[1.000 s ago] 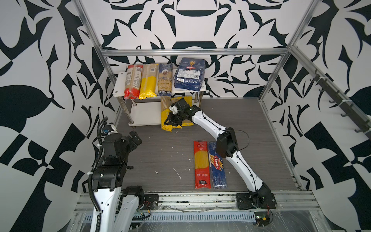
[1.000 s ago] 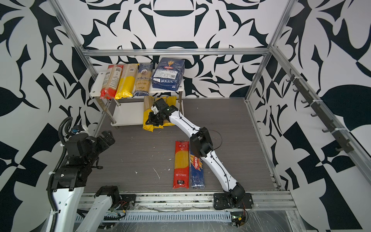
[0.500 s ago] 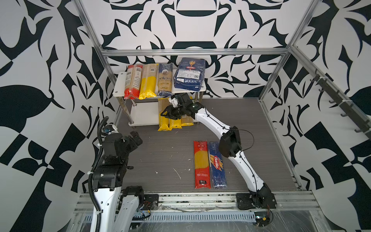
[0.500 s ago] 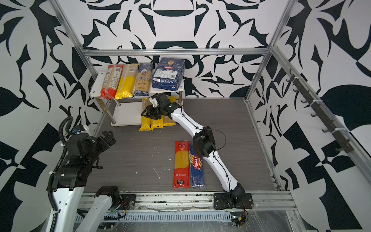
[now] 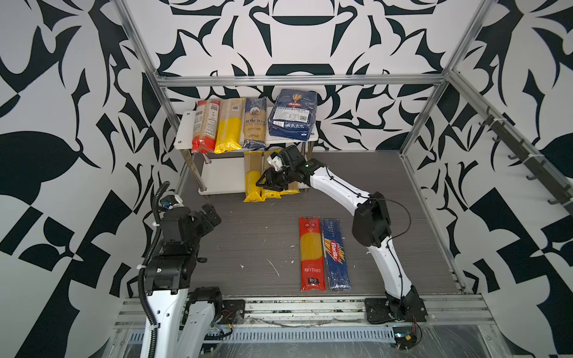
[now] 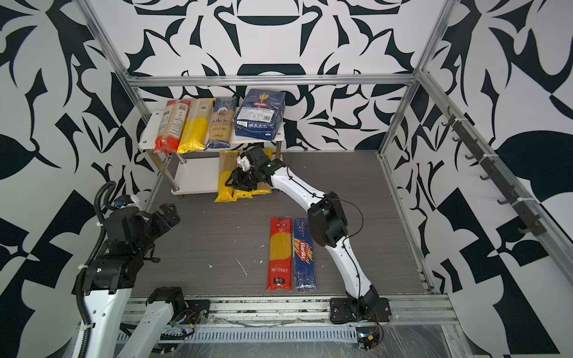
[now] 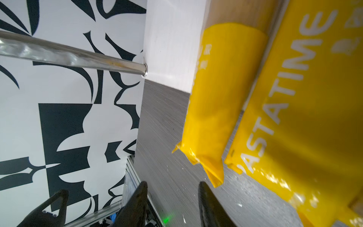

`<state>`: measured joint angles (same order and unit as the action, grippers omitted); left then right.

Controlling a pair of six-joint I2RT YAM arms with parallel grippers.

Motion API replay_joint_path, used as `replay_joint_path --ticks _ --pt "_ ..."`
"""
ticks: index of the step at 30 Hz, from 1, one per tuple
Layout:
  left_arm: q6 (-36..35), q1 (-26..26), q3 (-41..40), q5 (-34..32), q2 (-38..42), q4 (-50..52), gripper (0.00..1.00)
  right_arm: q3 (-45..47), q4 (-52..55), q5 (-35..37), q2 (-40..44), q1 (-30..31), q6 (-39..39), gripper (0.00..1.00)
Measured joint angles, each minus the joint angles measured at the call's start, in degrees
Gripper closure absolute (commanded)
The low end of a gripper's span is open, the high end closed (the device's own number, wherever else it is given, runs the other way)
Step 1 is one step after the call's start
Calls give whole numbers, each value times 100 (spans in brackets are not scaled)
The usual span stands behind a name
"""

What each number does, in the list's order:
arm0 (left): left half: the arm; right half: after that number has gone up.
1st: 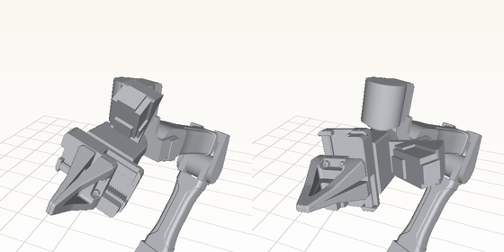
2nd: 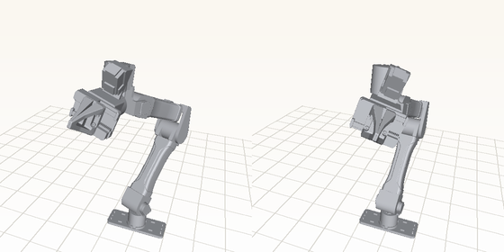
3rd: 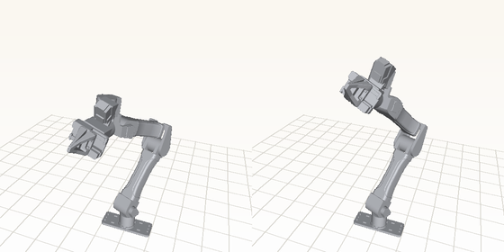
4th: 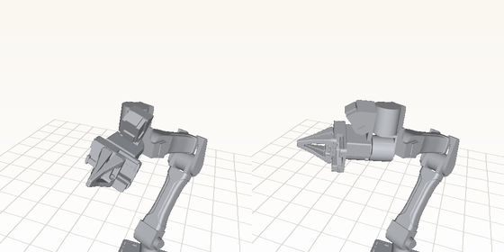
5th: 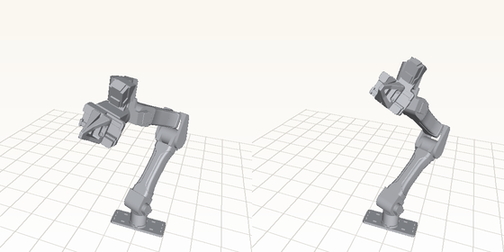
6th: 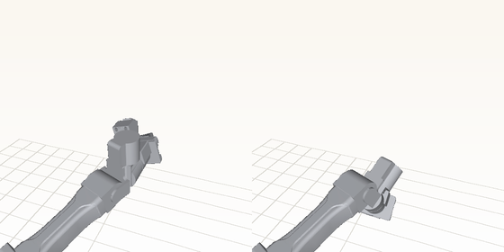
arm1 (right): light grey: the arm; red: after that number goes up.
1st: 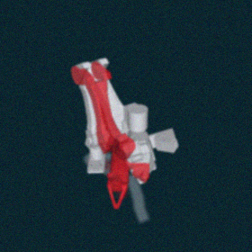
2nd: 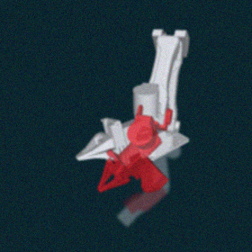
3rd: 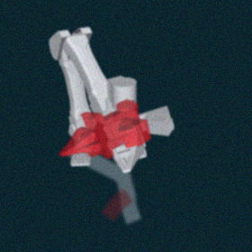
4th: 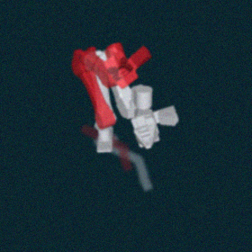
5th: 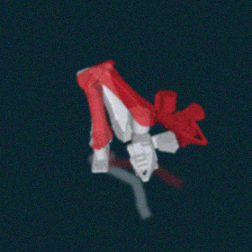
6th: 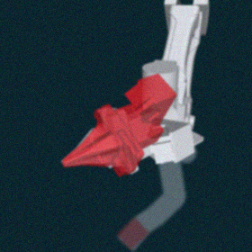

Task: Arrange pasta packages on shelves
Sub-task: Place the pasta bag on the shelf, then pick up the pasta bag from the center of the table.

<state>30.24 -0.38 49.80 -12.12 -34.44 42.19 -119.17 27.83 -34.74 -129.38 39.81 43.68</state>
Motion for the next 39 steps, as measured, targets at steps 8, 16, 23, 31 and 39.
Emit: replay_joint_path --ticks 8,16,23,31,39 --pt "258 2 -354 184 107 -39 1 2218 -144 192 1259 48 -136 50" --pt "901 -68 -1174 754 249 -326 1 4122 258 916 3062 361 -317 33" --pt "1578 -1377 -1644 498 586 -363 3 5396 1287 1902 4883 439 -339 18" --pt "2509 -4354 -1587 -1001 -330 -535 1 6754 2343 2656 6756 953 361 15" --pt "2728 -5582 -879 -1843 -1904 -1043 1 7608 2684 3187 7475 2017 1469 10"
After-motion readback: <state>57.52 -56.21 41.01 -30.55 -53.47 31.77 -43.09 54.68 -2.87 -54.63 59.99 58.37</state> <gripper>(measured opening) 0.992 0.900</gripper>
